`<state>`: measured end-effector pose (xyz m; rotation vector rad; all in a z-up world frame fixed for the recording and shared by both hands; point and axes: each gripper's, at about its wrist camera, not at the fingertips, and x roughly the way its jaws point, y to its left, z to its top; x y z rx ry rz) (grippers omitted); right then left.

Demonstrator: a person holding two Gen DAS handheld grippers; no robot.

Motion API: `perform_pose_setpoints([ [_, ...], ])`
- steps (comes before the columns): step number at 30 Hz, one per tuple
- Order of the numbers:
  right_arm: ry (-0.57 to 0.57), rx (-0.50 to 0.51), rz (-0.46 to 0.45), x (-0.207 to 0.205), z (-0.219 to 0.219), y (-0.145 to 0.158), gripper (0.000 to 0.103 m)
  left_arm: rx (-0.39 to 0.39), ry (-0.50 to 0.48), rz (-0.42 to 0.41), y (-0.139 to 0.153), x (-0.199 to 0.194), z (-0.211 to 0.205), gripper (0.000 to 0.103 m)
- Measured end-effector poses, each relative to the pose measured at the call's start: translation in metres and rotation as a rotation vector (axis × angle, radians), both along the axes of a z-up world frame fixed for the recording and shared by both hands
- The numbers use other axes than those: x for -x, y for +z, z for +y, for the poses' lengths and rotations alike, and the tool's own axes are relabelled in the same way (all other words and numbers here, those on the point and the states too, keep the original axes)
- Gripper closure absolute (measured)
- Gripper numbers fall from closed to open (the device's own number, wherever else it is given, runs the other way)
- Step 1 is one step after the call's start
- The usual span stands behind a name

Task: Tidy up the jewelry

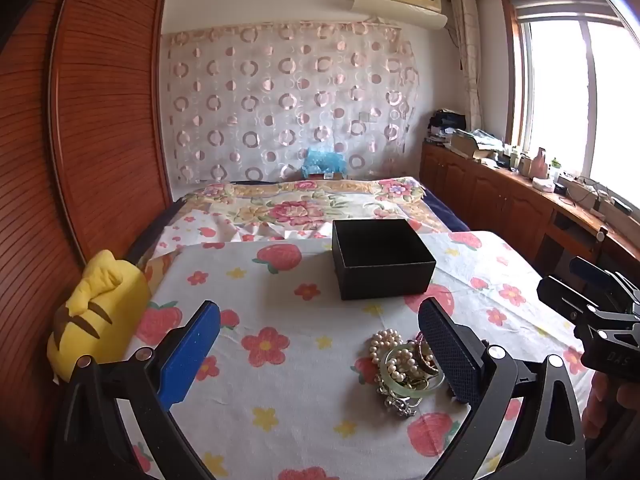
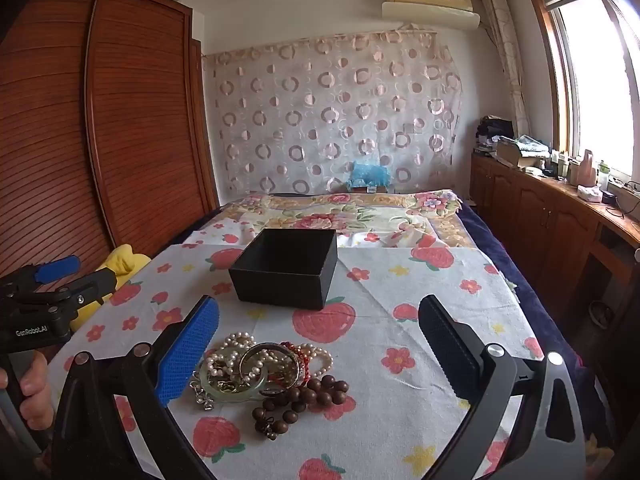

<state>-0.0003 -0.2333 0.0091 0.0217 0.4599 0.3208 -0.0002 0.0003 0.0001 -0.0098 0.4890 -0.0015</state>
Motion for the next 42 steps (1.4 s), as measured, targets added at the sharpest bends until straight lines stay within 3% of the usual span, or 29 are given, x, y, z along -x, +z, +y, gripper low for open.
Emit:
perform_pose_setpoints([
  [42, 0.001, -0.009, -0.008, 0.0006, -0.0002, 0.0020, 0.003, -0.007, 0.001, -0.003, 0.0001, -0.0001, 0.0000, 0.007],
])
